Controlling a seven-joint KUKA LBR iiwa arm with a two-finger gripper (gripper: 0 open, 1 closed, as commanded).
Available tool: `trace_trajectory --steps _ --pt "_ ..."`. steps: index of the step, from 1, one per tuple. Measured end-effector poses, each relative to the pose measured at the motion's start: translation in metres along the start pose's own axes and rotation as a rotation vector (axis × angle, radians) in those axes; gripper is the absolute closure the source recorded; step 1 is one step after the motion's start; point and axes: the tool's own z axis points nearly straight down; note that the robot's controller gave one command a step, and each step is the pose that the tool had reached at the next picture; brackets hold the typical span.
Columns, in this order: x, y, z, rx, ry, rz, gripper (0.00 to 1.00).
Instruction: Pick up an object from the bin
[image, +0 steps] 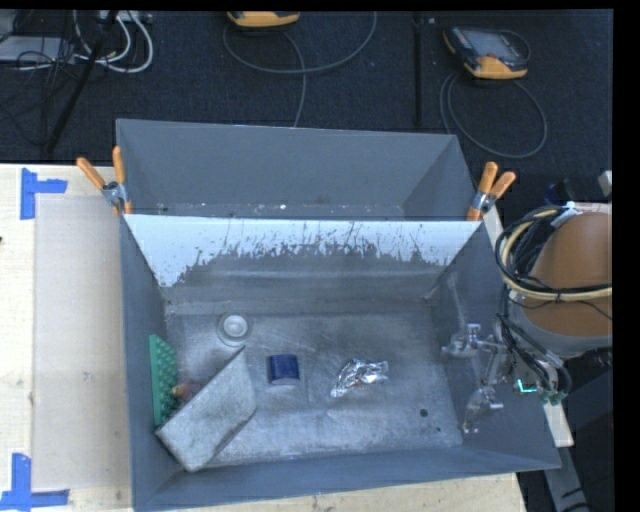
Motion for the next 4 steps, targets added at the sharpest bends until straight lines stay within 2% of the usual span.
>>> trace_trajectory --steps 1,2,3,4 --pt "-0.057 0.032 0.084 0.001 -0.012 0.117 0.0" --pt "-0.029 0.098 0.082 0.001 -0.013 0.086 0.0" --pt "-0.029 0.096 0.081 0.001 -0.007 0.085 1.0" --pt "-0.008 0.115 -0.072 0.003 -0.014 -0.154 1.0"
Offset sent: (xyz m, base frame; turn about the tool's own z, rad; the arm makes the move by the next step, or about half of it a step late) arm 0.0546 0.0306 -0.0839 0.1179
